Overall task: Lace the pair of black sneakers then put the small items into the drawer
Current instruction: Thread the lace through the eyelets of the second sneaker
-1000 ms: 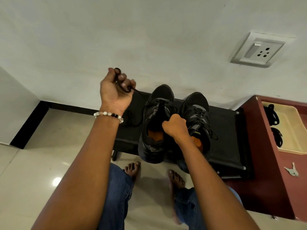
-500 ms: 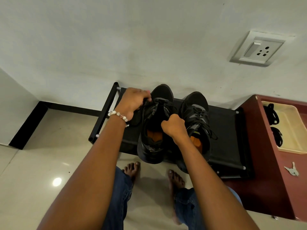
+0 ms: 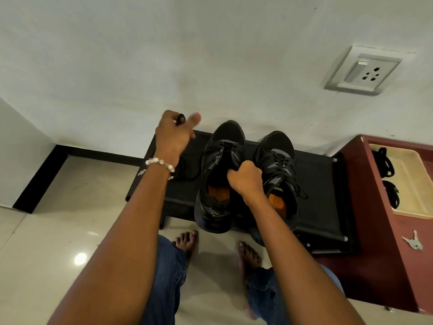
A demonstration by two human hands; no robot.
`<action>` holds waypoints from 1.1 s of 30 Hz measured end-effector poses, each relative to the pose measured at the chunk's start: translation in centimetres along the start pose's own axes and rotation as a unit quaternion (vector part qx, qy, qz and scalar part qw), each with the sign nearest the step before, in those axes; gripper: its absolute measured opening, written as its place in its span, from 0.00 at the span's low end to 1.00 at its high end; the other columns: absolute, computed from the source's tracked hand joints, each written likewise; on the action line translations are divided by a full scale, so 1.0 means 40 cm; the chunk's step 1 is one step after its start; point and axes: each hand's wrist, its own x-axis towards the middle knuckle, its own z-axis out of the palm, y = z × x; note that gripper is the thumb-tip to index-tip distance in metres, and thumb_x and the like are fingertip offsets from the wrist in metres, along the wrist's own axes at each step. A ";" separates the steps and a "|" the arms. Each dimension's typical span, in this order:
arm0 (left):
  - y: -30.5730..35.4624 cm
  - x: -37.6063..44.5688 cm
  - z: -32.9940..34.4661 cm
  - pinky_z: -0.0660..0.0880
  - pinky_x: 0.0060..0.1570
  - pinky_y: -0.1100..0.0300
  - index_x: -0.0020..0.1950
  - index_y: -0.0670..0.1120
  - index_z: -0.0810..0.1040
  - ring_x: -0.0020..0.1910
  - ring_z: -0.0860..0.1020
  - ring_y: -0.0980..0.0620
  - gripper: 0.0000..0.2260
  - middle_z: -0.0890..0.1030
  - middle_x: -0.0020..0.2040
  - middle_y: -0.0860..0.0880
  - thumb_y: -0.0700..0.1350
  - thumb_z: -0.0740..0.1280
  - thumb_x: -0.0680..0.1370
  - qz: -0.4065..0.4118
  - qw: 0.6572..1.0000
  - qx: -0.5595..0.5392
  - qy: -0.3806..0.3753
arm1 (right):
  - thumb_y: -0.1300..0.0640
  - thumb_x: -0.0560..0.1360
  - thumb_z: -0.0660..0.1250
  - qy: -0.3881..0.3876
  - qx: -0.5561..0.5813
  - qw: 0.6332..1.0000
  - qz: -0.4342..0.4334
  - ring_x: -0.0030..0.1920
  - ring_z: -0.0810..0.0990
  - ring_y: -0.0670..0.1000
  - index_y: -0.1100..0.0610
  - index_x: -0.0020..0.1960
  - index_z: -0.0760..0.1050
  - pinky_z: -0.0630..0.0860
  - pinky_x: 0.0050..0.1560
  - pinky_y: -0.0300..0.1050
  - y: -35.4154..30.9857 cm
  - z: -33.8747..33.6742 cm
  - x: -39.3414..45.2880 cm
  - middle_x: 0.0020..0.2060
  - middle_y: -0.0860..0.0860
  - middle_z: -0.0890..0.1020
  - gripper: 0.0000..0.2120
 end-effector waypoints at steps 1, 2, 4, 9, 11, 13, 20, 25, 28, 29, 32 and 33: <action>-0.012 -0.002 0.011 0.70 0.32 0.59 0.48 0.45 0.69 0.29 0.75 0.55 0.18 0.77 0.36 0.50 0.52 0.74 0.72 0.048 0.989 0.139 -0.014 | 0.58 0.76 0.65 0.010 0.003 1.000 -0.005 0.30 0.68 0.51 0.57 0.34 0.64 0.65 0.29 0.44 -0.001 0.000 0.001 0.33 0.52 0.71 0.14; -0.018 -0.006 0.021 0.72 0.37 0.58 0.51 0.45 0.68 0.35 0.77 0.54 0.21 0.77 0.39 0.50 0.51 0.76 0.71 0.083 0.966 0.239 -0.050 | 0.57 0.77 0.65 0.017 0.005 1.000 -0.007 0.31 0.69 0.52 0.57 0.35 0.65 0.65 0.29 0.44 -0.001 0.000 0.001 0.34 0.52 0.72 0.14; -0.029 -0.011 0.041 0.76 0.47 0.55 0.55 0.44 0.68 0.43 0.79 0.51 0.23 0.78 0.45 0.49 0.49 0.77 0.69 0.095 0.931 0.324 -0.138 | 0.57 0.77 0.65 0.024 0.001 1.000 -0.010 0.32 0.70 0.52 0.57 0.36 0.66 0.67 0.30 0.44 -0.002 0.002 0.001 0.35 0.52 0.73 0.13; -0.044 0.007 0.054 0.76 0.54 0.54 0.49 0.46 0.75 0.49 0.80 0.47 0.16 0.81 0.50 0.46 0.42 0.78 0.68 0.119 0.923 0.332 -0.154 | 0.61 0.77 0.63 0.032 -0.016 0.999 -0.013 0.29 0.66 0.50 0.57 0.35 0.62 0.63 0.27 0.43 0.002 0.004 -0.003 0.33 0.52 0.70 0.15; -0.038 0.002 0.053 0.76 0.46 0.64 0.48 0.47 0.76 0.46 0.80 0.51 0.15 0.82 0.48 0.48 0.39 0.78 0.67 0.093 0.966 0.225 -0.092 | 0.62 0.77 0.62 0.041 -0.022 0.999 -0.013 0.28 0.65 0.50 0.57 0.34 0.60 0.61 0.26 0.42 0.002 0.010 -0.005 0.32 0.52 0.68 0.16; -0.032 -0.005 0.059 0.74 0.36 0.69 0.46 0.48 0.77 0.40 0.79 0.53 0.15 0.81 0.45 0.48 0.38 0.78 0.66 0.043 0.992 0.114 -0.025 | 0.63 0.77 0.61 0.052 -0.026 0.998 -0.009 0.28 0.65 0.49 0.57 0.34 0.60 0.60 0.26 0.41 0.000 0.017 -0.007 0.32 0.51 0.68 0.16; -0.032 -0.031 0.082 0.61 0.18 0.68 0.39 0.46 0.70 0.18 0.68 0.59 0.14 0.82 0.43 0.37 0.28 0.69 0.72 -0.170 0.973 -0.156 -0.001 | 0.63 0.78 0.61 0.065 -0.013 0.998 0.007 0.29 0.67 0.49 0.57 0.34 0.62 0.62 0.25 0.41 0.003 0.019 -0.007 0.33 0.51 0.69 0.15; -0.060 -0.002 0.064 0.61 0.18 0.68 0.45 0.43 0.73 0.19 0.67 0.58 0.09 0.82 0.37 0.41 0.30 0.67 0.74 -0.238 0.966 -0.100 0.016 | 0.63 0.78 0.62 0.074 -0.021 0.997 0.005 0.30 0.68 0.48 0.57 0.34 0.62 0.61 0.25 0.40 -0.008 0.033 -0.011 0.34 0.52 0.70 0.15; -0.079 0.003 0.061 0.68 0.23 0.64 0.44 0.37 0.80 0.25 0.70 0.54 0.02 0.83 0.38 0.43 0.34 0.70 0.73 -0.232 0.972 0.030 -0.008 | 0.63 0.78 0.62 0.078 -0.016 0.997 0.013 0.32 0.69 0.49 0.56 0.35 0.62 0.61 0.26 0.40 -0.011 0.029 -0.011 0.34 0.51 0.69 0.15; -0.088 0.009 0.059 0.70 0.26 0.63 0.47 0.36 0.81 0.27 0.72 0.53 0.06 0.83 0.40 0.43 0.38 0.71 0.73 -0.222 0.972 0.078 -0.016 | 0.63 0.78 0.62 0.078 -0.016 0.997 0.014 0.32 0.69 0.50 0.56 0.35 0.62 0.61 0.25 0.40 -0.012 0.028 -0.012 0.34 0.51 0.68 0.15; -0.097 0.019 0.040 0.79 0.41 0.54 0.53 0.36 0.76 0.40 0.79 0.46 0.18 0.81 0.47 0.42 0.50 0.72 0.74 -0.177 0.965 0.190 -0.025 | 0.64 0.78 0.62 0.079 -0.019 0.997 0.009 0.31 0.67 0.48 0.57 0.35 0.62 0.61 0.26 0.39 -0.012 0.030 -0.014 0.34 0.51 0.68 0.15; -0.093 0.016 0.034 0.78 0.48 0.51 0.52 0.37 0.75 0.46 0.79 0.44 0.21 0.79 0.49 0.42 0.55 0.71 0.75 -0.152 0.954 0.257 -0.018 | 0.64 0.78 0.62 0.079 -0.020 0.997 0.008 0.31 0.67 0.47 0.57 0.34 0.62 0.61 0.26 0.39 -0.013 0.031 -0.014 0.34 0.51 0.68 0.15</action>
